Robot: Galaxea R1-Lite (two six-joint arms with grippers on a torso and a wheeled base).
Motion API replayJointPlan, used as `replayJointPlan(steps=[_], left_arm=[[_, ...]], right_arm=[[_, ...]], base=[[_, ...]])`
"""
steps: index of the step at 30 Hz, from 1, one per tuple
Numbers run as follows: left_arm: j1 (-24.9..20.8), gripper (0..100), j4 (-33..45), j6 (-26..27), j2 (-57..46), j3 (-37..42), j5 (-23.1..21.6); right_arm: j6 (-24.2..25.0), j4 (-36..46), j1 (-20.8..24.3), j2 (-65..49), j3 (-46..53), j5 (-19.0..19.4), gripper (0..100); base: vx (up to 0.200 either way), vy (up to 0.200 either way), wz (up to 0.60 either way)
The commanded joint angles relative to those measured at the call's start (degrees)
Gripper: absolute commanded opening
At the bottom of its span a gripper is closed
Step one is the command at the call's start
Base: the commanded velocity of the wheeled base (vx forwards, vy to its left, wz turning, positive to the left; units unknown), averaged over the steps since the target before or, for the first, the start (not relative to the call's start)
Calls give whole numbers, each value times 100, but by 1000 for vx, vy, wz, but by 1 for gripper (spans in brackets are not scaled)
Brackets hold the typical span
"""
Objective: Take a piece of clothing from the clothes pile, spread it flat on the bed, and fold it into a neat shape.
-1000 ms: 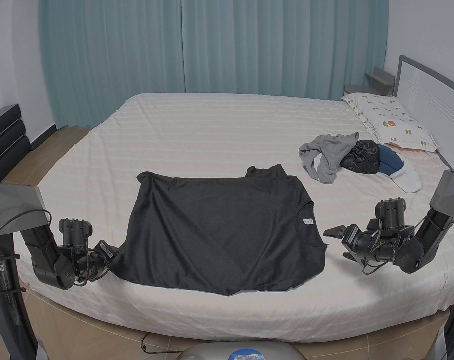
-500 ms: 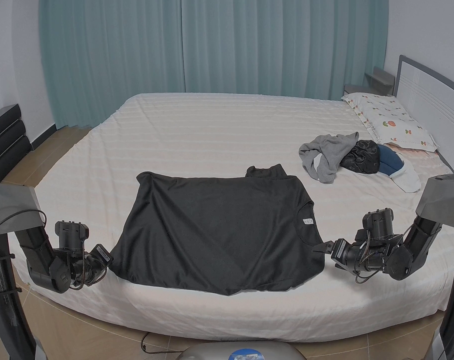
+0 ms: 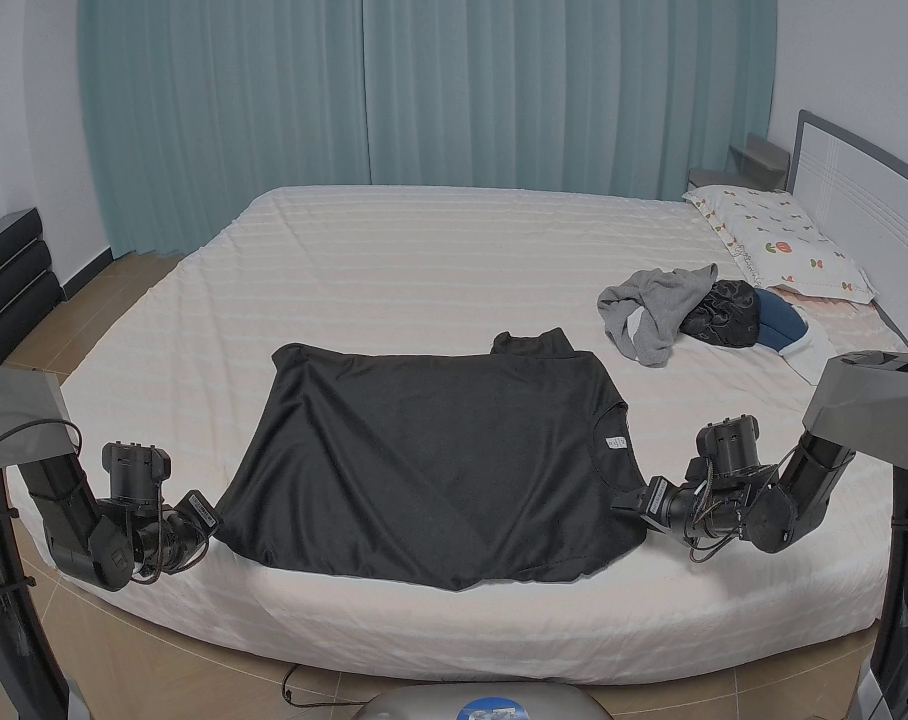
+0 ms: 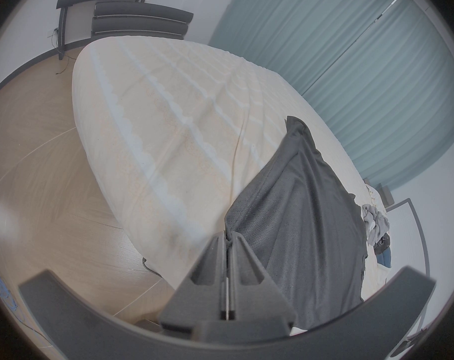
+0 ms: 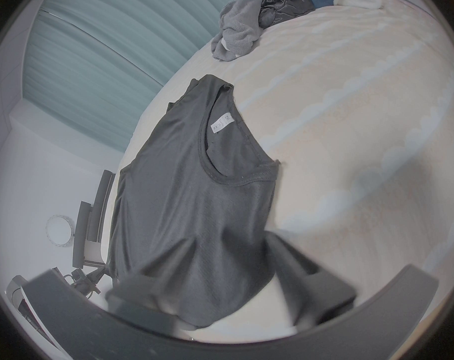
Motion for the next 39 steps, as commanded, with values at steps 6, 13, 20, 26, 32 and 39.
replayJointPlan(steps=[6, 13, 20, 26, 32, 39], left_arm=[[36, 0, -68, -80, -159, -180, -2], [89, 0, -68, -897, -71, -681, 7], [282, 0, -77, -1433, -71, -1041, 7], [361, 0, -95, -1688, 131, -1261, -2], [432, 0, -701, -1688, 536, -1340, 15], [458, 0, -929, -1679, 729, -1287, 15]], right_arm=[[31, 90, -22, -76, -517, 2, 0], [136, 538, -84, -164, -1325, -33, 0], [171, 1241, -66, 38, -2459, -95, 0], [171, 1945, -75, 504, -3531, -403, 0], [180, 1997, -40, 1198, -4419, -649, 0], [171, 1989, 66, 1849, -5210, -974, 0]], base=[[0, 0, 0], [0, 0, 0], [0, 0, 0], [0, 0, 0], [0, 0, 0], [0, 0, 0]])
